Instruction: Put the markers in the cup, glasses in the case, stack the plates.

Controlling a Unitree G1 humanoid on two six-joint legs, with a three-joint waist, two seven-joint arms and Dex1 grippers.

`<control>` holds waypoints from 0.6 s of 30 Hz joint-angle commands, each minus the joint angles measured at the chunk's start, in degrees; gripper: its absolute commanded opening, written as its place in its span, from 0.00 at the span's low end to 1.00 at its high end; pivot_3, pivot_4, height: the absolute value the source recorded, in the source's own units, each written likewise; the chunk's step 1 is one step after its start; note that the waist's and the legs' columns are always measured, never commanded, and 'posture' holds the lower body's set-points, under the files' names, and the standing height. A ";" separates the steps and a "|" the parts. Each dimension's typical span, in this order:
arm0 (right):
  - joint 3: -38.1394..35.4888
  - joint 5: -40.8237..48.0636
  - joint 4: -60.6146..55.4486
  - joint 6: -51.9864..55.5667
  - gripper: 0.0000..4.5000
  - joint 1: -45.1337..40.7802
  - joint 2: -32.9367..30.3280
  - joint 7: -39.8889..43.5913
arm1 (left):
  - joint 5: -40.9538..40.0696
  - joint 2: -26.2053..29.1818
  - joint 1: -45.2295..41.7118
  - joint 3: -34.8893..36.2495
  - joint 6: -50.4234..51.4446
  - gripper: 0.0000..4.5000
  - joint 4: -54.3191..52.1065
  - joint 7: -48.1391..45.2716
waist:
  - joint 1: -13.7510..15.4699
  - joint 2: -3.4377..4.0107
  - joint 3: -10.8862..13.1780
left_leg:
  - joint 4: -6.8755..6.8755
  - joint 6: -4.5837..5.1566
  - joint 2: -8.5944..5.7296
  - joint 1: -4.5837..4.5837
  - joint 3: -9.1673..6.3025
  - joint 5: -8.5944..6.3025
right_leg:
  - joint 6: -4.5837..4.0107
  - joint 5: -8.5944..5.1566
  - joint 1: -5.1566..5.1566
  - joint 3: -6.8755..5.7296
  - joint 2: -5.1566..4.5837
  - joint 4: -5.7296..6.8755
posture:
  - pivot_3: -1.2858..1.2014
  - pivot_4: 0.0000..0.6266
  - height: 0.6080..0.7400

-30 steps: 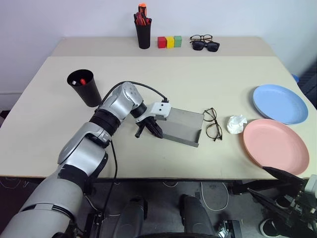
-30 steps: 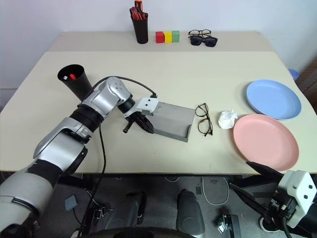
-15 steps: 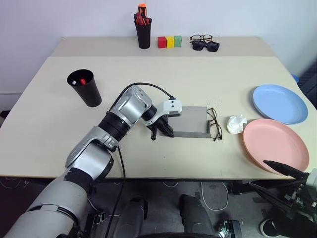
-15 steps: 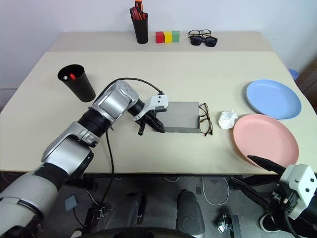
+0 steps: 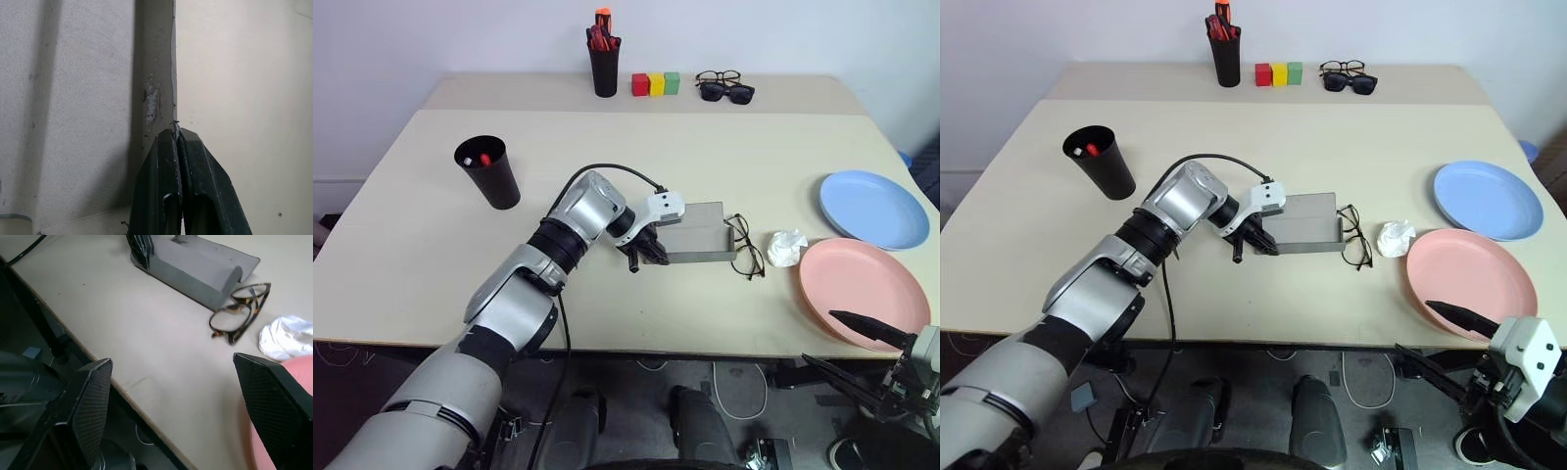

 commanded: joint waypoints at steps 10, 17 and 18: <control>2.03 0.00 2.12 4.24 0.90 -6.74 -2.90 -4.57 | 0.14 2.81 0.77 2.87 0.21 0.84 -7.02 1.67 | -0.63 -0.03 0.03 | -0.03 0.00 0.01 -0.01 0.00 0.00 | 0.12 0.02 -0.05 0.00 0.02 0.04 | 0.52 0.24 1.00; 11.88 -0.93 9.04 11.95 0.90 -23.02 -6.69 -8.68 | -6.05 12.03 11.33 11.33 1.73 0.84 -33.24 3.83 | -1.92 0.05 0.02 | -0.11 0.00 0.05 0.00 0.00 0.00 | 0.09 0.17 -0.13 0.02 0.02 0.08 | 0.52 0.24 1.00; 13.04 -0.72 10.27 12.73 0.90 -24.80 -7.03 -8.41 | -7.04 12.70 12.67 12.37 2.21 0.84 -35.90 4.50 | -1.63 0.08 0.02 | -0.11 0.00 0.06 0.02 0.01 0.01 | -0.09 0.28 -0.14 0.02 0.03 0.10 | 0.52 0.24 1.00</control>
